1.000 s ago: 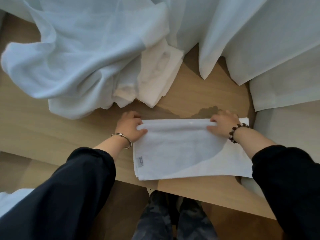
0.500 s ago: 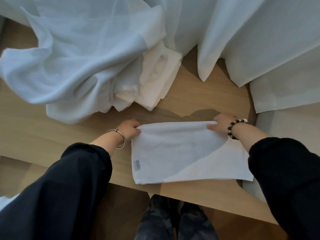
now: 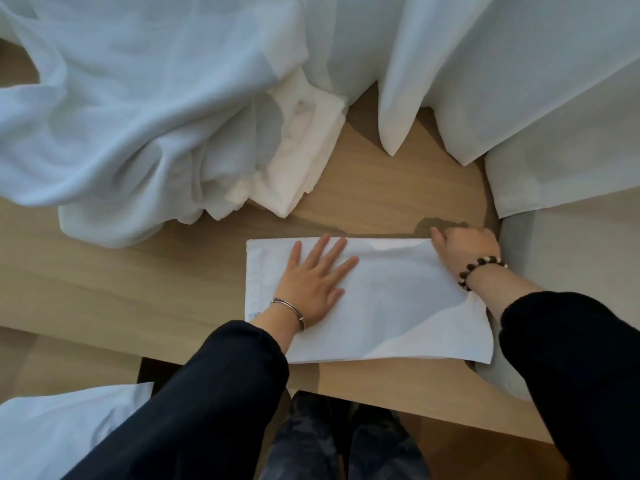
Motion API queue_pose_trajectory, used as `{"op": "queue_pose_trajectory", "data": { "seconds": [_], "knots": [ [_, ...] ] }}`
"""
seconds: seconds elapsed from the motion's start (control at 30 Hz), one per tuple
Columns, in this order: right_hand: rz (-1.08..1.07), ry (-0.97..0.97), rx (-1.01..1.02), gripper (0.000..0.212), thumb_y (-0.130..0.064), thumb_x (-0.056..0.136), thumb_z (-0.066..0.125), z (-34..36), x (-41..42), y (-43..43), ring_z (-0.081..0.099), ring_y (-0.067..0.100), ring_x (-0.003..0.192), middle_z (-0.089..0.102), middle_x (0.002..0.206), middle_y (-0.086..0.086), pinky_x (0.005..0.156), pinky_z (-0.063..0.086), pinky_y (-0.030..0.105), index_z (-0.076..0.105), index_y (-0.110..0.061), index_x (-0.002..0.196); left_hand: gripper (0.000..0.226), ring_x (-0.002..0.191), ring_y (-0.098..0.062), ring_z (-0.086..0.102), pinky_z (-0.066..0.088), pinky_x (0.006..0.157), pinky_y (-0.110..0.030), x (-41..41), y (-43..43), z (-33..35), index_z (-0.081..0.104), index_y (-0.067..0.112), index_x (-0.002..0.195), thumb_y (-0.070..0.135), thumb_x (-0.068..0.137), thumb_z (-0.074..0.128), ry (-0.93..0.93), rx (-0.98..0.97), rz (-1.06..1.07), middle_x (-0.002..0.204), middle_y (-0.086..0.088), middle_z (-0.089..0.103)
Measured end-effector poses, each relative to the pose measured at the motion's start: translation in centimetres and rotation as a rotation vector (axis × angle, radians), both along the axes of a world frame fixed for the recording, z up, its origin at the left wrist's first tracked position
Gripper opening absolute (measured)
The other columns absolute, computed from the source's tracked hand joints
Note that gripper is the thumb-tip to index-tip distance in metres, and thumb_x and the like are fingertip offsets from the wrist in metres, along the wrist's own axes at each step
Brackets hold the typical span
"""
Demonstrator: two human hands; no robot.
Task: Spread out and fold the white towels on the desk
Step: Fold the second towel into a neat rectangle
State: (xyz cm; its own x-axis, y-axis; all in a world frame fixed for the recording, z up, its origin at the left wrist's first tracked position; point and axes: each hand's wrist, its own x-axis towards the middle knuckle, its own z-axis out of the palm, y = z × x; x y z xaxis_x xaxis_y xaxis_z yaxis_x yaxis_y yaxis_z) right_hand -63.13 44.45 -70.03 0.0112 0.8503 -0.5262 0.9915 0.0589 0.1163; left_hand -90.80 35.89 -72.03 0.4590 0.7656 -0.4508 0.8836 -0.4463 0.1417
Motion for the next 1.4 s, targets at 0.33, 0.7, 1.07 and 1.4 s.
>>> {"op": "queue_pose_trajectory", "data": {
  "seconds": [0.33, 0.7, 1.07, 1.4],
  "knots": [
    [0.027, 0.296, 0.241, 0.054, -0.026, 0.095, 0.044, -1.3, -8.7, -7.4, 0.016, 0.031, 0.143, 0.023, 0.154, 0.017, 0.113, -0.002, 0.053, 0.031, -0.010, 0.146, 0.059, 0.143, -0.028, 0.014, 0.020, 0.106, -0.062, -1.4, 0.1, -0.2, 0.030, 0.023, 0.146, 0.043, 0.091, 0.029, -0.034, 0.103, 0.071, 0.155, -0.006, 0.023],
    [0.018, 0.151, 0.059, 0.064, -0.044, 0.097, 0.013, -2.5, -9.5, -8.4, -0.017, 0.022, 0.145, -0.017, 0.158, 0.008, 0.112, -0.009, 0.053, -0.016, -0.019, 0.148, 0.044, 0.139, -0.032, 0.025, 0.018, 0.110, -0.054, -7.8, 1.5, 1.0, 0.045, 0.014, 0.137, 0.025, 0.095, 0.048, 0.031, 0.135, 0.654, 0.148, -0.015, 0.034],
    [-0.143, 0.087, 0.096, 0.061, -0.044, 0.095, 0.012, -3.3, -4.7, -10.1, -0.024, 0.017, 0.142, -0.032, 0.152, -0.002, 0.112, -0.009, 0.054, -0.026, -0.034, 0.141, 0.062, 0.143, -0.018, -0.011, -0.006, 0.113, -0.050, -4.2, -2.6, -1.6, -0.004, 0.028, 0.148, 0.050, 0.093, 0.012, 0.010, 0.112, 0.146, 0.157, 0.005, -0.004],
    [-0.105, 0.180, 0.074, 0.063, -0.042, 0.098, 0.017, 3.3, -7.3, -8.7, -0.022, 0.021, 0.143, -0.025, 0.155, 0.004, 0.111, -0.013, 0.050, -0.014, -0.024, 0.149, 0.063, 0.138, -0.021, -0.031, -0.016, 0.109, -0.052, 1.2, -1.4, 4.6, -0.012, 0.027, 0.149, 0.041, 0.098, 0.022, -0.011, 0.069, 0.378, 0.157, -0.003, -0.018]
  ]
}}
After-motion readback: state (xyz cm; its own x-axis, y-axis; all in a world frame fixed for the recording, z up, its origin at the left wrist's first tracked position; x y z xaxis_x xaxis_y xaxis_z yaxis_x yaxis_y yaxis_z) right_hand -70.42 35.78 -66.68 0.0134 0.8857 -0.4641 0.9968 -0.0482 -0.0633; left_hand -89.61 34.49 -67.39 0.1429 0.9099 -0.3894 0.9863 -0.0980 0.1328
